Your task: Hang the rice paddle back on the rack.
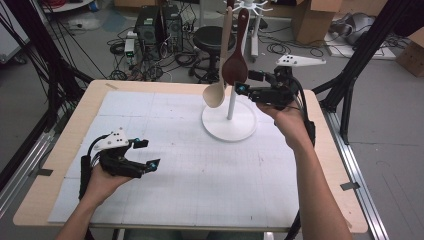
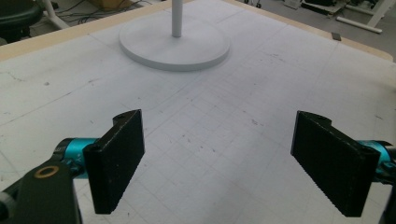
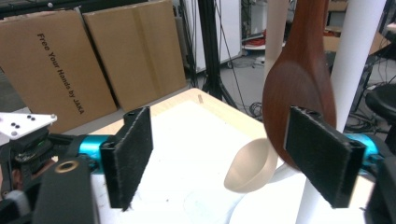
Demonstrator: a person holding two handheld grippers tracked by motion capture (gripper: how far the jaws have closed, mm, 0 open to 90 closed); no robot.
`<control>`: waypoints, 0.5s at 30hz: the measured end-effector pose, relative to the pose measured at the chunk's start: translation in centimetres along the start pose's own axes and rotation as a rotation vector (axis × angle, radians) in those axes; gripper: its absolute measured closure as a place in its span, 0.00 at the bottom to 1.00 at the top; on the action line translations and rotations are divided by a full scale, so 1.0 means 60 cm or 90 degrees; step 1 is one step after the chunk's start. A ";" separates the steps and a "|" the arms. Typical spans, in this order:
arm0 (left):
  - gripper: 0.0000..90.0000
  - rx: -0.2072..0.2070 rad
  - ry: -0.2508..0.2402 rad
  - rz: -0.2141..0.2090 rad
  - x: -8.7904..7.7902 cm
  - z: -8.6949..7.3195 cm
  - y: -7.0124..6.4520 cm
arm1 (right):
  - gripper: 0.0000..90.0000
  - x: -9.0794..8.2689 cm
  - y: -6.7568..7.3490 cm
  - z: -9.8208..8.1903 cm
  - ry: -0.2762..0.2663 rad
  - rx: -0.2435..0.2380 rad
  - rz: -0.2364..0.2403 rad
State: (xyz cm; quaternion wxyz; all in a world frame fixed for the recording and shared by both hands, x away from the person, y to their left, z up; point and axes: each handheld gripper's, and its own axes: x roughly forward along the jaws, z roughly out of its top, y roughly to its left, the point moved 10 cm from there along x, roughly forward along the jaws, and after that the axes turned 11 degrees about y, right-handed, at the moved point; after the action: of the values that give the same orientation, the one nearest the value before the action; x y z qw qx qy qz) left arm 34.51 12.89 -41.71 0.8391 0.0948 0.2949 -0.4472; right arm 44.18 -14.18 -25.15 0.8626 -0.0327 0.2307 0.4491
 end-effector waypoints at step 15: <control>0.17 -0.010 0.003 0.000 -0.001 -0.002 0.004 | 0.18 -0.003 0.003 -0.072 0.020 0.007 -0.006</control>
State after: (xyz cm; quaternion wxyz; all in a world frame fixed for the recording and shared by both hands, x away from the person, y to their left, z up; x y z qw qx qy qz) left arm 34.61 13.12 -41.76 0.8392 0.0894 0.3001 -0.4445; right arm 42.35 -15.33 -28.88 0.8610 -0.0362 0.2468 0.4432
